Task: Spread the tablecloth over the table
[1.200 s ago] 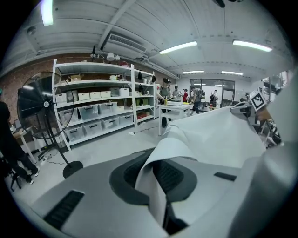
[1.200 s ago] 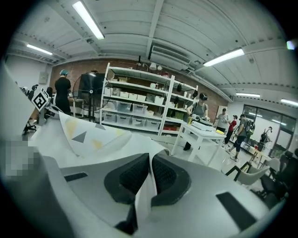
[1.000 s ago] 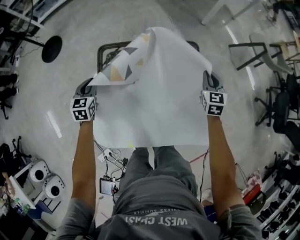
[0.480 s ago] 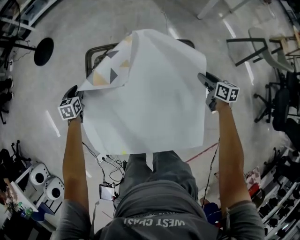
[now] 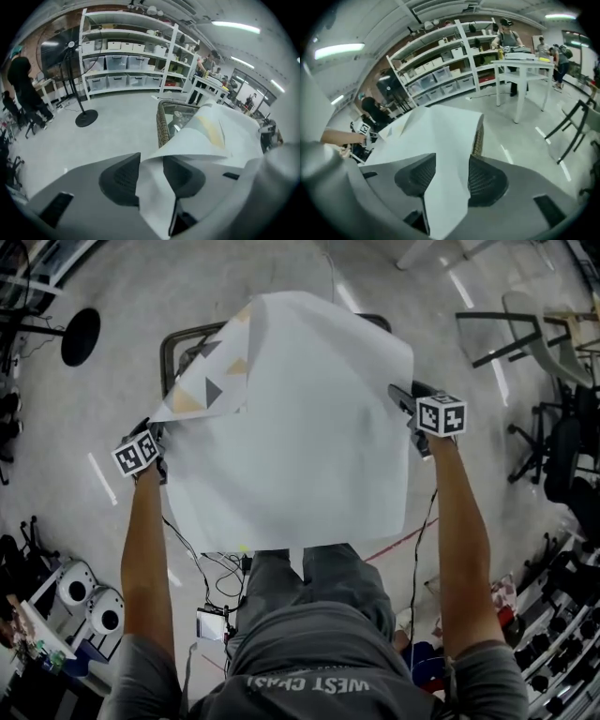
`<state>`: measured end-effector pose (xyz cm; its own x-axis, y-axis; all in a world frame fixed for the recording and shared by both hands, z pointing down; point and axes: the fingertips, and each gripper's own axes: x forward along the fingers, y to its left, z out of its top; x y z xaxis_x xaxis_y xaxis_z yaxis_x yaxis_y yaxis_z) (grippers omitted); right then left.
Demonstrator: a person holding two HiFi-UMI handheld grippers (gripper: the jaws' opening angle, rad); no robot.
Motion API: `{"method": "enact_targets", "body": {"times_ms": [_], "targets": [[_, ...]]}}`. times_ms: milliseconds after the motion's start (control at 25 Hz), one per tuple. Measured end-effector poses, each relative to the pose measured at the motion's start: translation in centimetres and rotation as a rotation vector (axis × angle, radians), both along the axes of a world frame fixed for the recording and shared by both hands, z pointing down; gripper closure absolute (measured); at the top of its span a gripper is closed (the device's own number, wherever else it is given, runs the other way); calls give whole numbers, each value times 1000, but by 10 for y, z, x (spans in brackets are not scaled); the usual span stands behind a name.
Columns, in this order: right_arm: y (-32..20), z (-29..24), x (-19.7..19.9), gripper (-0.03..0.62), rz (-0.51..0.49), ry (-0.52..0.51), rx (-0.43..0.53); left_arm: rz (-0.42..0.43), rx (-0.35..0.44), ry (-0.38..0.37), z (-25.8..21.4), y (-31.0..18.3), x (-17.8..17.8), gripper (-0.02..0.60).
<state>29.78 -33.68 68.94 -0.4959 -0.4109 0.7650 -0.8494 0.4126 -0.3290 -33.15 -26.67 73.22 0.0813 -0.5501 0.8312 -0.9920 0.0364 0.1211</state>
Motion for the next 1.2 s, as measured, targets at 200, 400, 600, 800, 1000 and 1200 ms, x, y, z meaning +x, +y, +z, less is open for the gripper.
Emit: {"method": "enact_targets", "body": {"times_ms": [200, 400, 600, 800, 1000, 1200], "targets": [[-53, -43, 4, 356, -40, -312, -5, 106, -22, -85, -2, 7, 2, 437], [-101, -64, 1, 361, 18, -509, -69, 83, -17, -89, -4, 3, 0, 437], [-70, -96, -27, 574, -358, 7, 367, 79, -17, -87, 2, 7, 3, 437], [-62, -57, -9, 574, -281, 264, 371, 61, -7, -101, 0, 7, 0, 437], [-67, 27, 99, 516, 183, 592, 4, 117, 0, -183, -10, 2, 2, 437], [-58, -6, -1, 523, 20, 542, 272, 175, 42, -287, -23, 1, 2, 436]]}}
